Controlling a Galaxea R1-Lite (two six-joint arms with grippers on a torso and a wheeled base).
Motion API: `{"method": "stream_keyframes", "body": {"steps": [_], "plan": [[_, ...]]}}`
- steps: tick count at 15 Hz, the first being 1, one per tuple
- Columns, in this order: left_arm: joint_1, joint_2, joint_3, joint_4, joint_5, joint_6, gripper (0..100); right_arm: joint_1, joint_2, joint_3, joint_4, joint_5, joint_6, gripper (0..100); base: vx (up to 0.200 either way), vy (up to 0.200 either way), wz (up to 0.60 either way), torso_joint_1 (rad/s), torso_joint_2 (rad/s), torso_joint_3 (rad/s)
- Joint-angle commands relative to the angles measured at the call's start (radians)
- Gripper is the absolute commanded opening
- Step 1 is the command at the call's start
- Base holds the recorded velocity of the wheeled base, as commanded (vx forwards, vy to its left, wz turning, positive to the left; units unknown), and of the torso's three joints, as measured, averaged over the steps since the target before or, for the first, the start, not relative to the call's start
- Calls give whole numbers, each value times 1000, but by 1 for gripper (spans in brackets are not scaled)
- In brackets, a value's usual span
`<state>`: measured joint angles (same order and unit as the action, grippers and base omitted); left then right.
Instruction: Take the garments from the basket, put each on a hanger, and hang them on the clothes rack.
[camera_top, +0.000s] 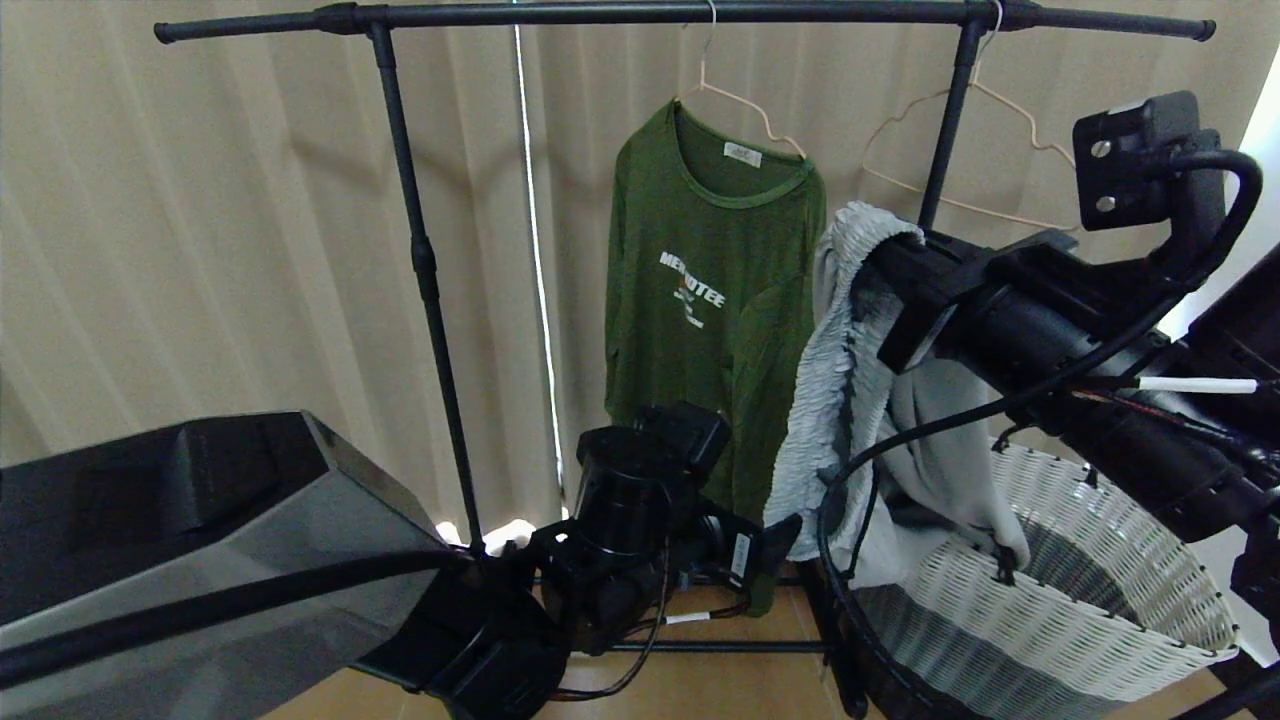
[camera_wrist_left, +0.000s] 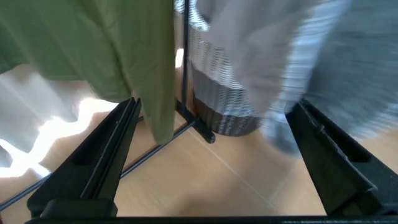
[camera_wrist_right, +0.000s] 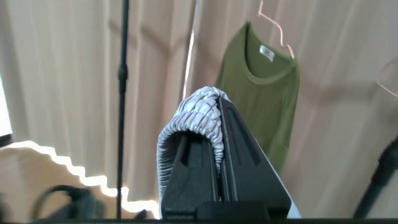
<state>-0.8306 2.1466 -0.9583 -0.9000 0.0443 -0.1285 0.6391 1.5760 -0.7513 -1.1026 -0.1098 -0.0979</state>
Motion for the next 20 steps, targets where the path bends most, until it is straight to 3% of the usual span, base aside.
{"method": "stream_keyframes", "body": {"steps": [1,2,3,6,8,9,10,11,15,20], "plan": [[1,16,1,-7,0,0,100,1,-30,12,0,10,0,0,0,0,0,0,0,0],[-1,16,1,-10,0,0,100,1,-33,15,1,10,0,0,0,0,0,0,0,0],[-2,15,6,-11,-1,0,0,1,-39,23,1,10,0,0,0,0,0,0,0,0],[-1,4,73,-60,-1,21,0,-1,-44,24,4,10,0,0,0,0,0,0,0,0],[22,-25,236,-231,-4,159,0,-4,-37,24,4,13,4,0,0,0,0,0,0,0],[68,-44,329,-352,-11,259,0,-6,-31,24,6,18,6,0,0,0,0,0,0,0],[142,-102,397,-404,-12,339,0,-18,-16,27,10,19,4,0,0,0,0,0,0,0],[202,-191,411,-382,-12,342,0,-30,4,29,10,18,1,0,0,0,0,0,0,0],[392,-513,285,-65,-47,337,0,-33,22,46,4,16,-13,0,0,0,0,0,0,0],[415,-605,115,125,-46,280,0,-35,32,67,-2,13,-13,0,0,0,0,0,0,0]]}}
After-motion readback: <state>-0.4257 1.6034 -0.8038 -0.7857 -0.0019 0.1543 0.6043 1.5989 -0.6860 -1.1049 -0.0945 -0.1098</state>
